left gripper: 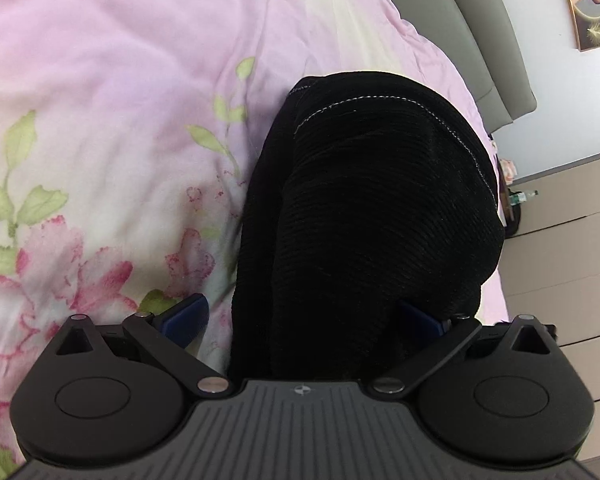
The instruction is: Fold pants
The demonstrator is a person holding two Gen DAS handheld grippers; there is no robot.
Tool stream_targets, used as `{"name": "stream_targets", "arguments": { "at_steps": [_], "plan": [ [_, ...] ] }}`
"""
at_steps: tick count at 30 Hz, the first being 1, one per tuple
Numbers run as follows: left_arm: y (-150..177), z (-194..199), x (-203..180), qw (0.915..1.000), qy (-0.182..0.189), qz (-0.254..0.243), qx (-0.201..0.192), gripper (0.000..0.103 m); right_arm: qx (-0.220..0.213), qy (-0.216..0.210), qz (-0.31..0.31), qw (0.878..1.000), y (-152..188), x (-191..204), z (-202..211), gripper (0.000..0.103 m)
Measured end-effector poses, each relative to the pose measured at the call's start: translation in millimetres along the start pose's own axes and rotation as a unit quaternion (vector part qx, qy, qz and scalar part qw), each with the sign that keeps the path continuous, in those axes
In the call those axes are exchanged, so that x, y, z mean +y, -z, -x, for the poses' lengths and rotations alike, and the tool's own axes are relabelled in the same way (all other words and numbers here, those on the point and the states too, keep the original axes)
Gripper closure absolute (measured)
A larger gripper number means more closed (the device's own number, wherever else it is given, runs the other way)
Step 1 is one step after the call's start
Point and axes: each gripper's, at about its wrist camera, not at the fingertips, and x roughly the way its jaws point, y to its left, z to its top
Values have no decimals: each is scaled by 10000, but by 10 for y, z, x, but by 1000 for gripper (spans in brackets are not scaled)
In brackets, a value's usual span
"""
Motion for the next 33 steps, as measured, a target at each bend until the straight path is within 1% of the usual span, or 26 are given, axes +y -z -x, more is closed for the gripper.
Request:
{"name": "stream_targets", "arguments": {
  "at_steps": [5,9,10,13,17,20,22,26,29,30,31,33],
  "plan": [
    [-114,-61,55,9994,244,-22,260,0,112,-276,-238,9993,-106,-75,-70,5],
    [-174,-104,91,9980,419,-9,471,0,301,-502,-806,9950,-249,-211,-114,5],
    [-190,-114,99,9977,436,6,519,0,371,-524,-847,9943,-276,-227,-135,5],
    [-241,-168,101,9971,463,28,611,0,502,-516,-696,9950,-322,-190,-199,5],
    [-249,-208,7,9973,320,-71,658,0,497,-435,-484,9966,-336,-130,-323,5],
    [-230,-265,-57,9974,258,-56,674,0,507,-411,-411,9970,-342,-108,-385,5],
    [-299,-298,-93,9974,230,-21,677,0,482,-415,-396,9972,-336,-95,-400,5],
    [-254,-328,-155,9983,239,-52,534,0,268,-401,-219,9986,-208,-48,-289,5],
    [-183,-265,-164,9989,249,-133,376,0,84,-406,-21,9991,-134,19,-217,16],
    [-165,-237,-176,9991,240,-134,317,0,-1,-446,15,9990,-116,46,-176,24],
    [-131,-214,-207,9994,229,-128,246,0,-61,-478,16,9988,-95,60,-143,30],
    [-74,-140,-265,9995,222,-153,137,0,-149,-506,-33,9986,-53,95,-77,34]
  ]
}}
